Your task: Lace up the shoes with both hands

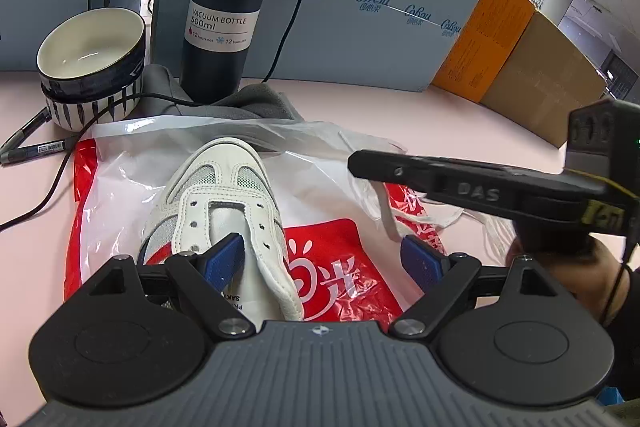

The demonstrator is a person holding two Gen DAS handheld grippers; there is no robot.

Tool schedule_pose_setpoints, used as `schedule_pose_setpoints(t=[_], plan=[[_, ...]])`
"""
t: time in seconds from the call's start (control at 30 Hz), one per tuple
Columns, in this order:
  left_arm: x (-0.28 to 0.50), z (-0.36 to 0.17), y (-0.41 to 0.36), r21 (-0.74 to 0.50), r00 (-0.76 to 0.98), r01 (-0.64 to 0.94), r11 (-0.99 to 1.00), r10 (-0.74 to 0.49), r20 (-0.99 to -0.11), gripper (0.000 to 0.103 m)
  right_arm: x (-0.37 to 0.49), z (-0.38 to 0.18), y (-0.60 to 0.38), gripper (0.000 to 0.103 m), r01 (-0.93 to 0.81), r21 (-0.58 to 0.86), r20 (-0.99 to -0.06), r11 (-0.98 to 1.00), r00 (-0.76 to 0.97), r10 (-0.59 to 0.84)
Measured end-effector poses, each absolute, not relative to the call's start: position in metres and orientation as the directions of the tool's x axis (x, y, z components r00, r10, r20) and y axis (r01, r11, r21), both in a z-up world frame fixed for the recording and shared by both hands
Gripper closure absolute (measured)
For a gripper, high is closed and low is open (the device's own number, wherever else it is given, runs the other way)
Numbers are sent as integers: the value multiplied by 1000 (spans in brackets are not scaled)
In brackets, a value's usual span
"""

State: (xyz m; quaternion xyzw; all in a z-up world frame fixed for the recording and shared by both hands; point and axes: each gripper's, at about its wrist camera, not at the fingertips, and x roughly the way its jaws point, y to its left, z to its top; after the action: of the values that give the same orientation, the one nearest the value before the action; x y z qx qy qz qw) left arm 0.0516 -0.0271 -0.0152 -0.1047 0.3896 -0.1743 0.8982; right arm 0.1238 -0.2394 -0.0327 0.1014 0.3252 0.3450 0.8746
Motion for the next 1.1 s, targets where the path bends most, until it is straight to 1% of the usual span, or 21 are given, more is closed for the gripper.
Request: schedule_pose_setpoints(t=[0.13, 0.3, 0.37, 0.47, 0.6, 0.63, 0.77, 0.87, 0.9, 0.97, 1.1], plan=[[51, -15, -25, -346, 650, 215, 913, -399, -647, 19, 117, -27, -241, 99, -559, 411, -482, 720, 537, 692], [52, -15, -27, -351, 662, 184, 918, -380, -647, 20, 115, -24, -244, 99, -585, 394, -499, 709, 512, 699], [53, -15, -27, -352, 672, 163, 922, -365, -645, 22, 115, -23, -246, 99, -593, 380, -505, 710, 510, 696], [54, -15, -27, -350, 684, 119, 929, -332, -650, 29, 119, -20, -252, 99, -601, 391, -504, 697, 494, 708], [55, -16, -31, -339, 691, 74, 938, -293, -660, 44, 128, -12, -265, 99, -596, 435, -494, 675, 469, 732], [55, -17, -31, -340, 693, 61, 939, -285, -662, 45, 132, -9, -270, 99, -591, 456, -487, 666, 460, 742], [55, -16, -34, -353, 694, 17, 935, -265, -669, 45, 155, 5, -294, 99, -536, 596, -422, 598, 425, 801], [53, -16, -36, -354, 690, 0, 935, -256, -677, 45, 174, 26, -306, 99, -528, 640, -394, 558, 398, 829], [52, -15, -37, -353, 689, -1, 935, -256, -678, 44, 180, 36, -309, 99, -540, 635, -393, 553, 390, 833], [50, -15, -38, -353, 686, -3, 936, -255, -681, 44, 189, 58, -309, 99, -595, 578, -414, 559, 377, 829], [45, -15, -40, -353, 680, -7, 936, -254, -688, 44, 188, 61, -282, 99, -722, 409, -503, 558, 331, 798]])
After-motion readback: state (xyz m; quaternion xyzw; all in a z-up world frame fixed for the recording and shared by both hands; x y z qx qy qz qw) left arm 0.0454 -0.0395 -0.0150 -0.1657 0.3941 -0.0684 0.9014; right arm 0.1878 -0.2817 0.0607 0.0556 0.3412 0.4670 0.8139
